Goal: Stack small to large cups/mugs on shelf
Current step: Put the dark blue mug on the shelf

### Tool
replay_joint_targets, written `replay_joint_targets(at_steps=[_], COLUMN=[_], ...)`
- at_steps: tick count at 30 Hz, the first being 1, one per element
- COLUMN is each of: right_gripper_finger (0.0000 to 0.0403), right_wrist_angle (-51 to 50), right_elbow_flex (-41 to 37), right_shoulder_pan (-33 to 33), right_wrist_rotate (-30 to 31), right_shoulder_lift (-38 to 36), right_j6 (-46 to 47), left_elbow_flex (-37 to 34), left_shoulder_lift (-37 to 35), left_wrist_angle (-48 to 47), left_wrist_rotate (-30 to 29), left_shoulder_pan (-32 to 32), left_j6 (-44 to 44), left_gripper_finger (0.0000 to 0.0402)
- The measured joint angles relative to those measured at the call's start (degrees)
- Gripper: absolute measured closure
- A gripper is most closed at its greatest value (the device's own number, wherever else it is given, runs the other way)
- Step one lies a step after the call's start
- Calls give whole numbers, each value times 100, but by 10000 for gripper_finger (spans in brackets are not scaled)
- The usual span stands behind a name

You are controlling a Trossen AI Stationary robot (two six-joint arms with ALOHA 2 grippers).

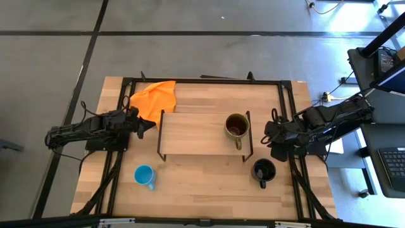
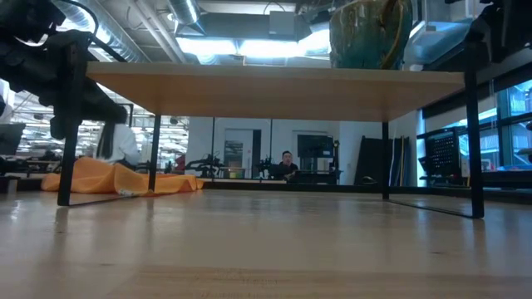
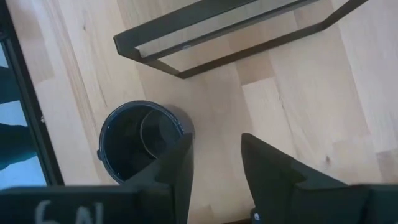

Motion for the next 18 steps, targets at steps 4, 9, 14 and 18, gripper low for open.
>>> replay_joint_targets(at_steps=[4, 9, 14, 18], right_gripper_finger=[267, 267, 267, 267], right_wrist_angle=[4, 61, 74, 76], right_elbow_flex=[-1, -1, 1, 1], right_shoulder_pan=[0, 0, 0, 0], right_wrist_rotate=[0, 0, 0, 2], right_shoulder_lift=[0, 0, 0, 0], right_j6=[-4, 2, -2, 4], left_elbow_flex=[0, 0, 0, 0], left_shoulder_lift=[0, 0, 0, 0], left_wrist_angle=[0, 0, 0, 0], left_wrist_rotate=[0, 0, 0, -2], left_shoulder_pan=[-1, 1, 1, 1], left_j6=[-2, -2, -4, -4], left_gripper_finger=[360, 360, 360, 360])
